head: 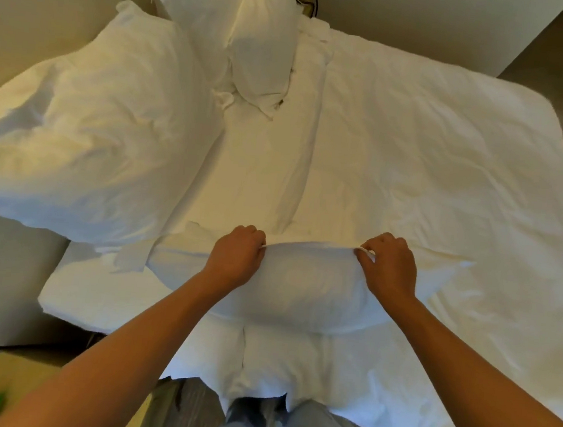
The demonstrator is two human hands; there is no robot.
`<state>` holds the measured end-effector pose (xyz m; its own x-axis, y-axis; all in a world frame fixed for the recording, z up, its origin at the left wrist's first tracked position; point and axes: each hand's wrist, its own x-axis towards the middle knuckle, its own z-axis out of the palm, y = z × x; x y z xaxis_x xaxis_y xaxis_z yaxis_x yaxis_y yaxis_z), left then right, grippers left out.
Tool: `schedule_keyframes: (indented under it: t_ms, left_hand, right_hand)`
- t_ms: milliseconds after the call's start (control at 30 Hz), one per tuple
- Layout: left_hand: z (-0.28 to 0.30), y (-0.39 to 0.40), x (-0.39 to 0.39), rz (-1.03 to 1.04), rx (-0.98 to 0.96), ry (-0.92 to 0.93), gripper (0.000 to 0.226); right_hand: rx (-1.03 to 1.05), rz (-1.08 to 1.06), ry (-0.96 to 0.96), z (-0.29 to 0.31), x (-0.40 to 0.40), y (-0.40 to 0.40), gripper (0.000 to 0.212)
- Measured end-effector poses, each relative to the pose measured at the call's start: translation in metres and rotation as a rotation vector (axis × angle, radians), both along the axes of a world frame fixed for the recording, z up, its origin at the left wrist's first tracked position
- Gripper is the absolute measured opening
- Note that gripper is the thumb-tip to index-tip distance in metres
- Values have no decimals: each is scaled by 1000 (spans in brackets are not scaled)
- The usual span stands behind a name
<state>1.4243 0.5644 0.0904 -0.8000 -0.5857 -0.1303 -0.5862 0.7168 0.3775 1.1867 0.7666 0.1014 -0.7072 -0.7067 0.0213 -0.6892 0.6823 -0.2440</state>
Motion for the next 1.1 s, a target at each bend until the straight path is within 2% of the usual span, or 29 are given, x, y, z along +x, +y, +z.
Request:
schedule_keyframes:
  t_ms: [200, 433, 667, 833, 900, 1100]
  left_hand:
    - [11, -17, -8, 58, -121, -83, 26]
    - [16, -26, -24, 144, -107, -194, 26]
    - [8, -37, -41, 198, -20, -278, 22]
    - [3, -47, -37, 237, 32, -237, 20]
    - [3, -52, -35, 269, 26, -217, 26]
    - [9, -62, -27, 278, -17, -184, 31]
  right_hand:
    - [-84, -39, -155, -9, -18, -3, 22]
    - [-86, 123, -353, -20, -55, -15, 29]
    - [-39, 294, -315, -34, -98, -28, 28]
    - [-33, 264, -326, -54, -116, -34, 24]
    - [-53, 217, -384, -58, -118, -38, 31]
    - [-84, 208, -407, -45, -107, -43, 30]
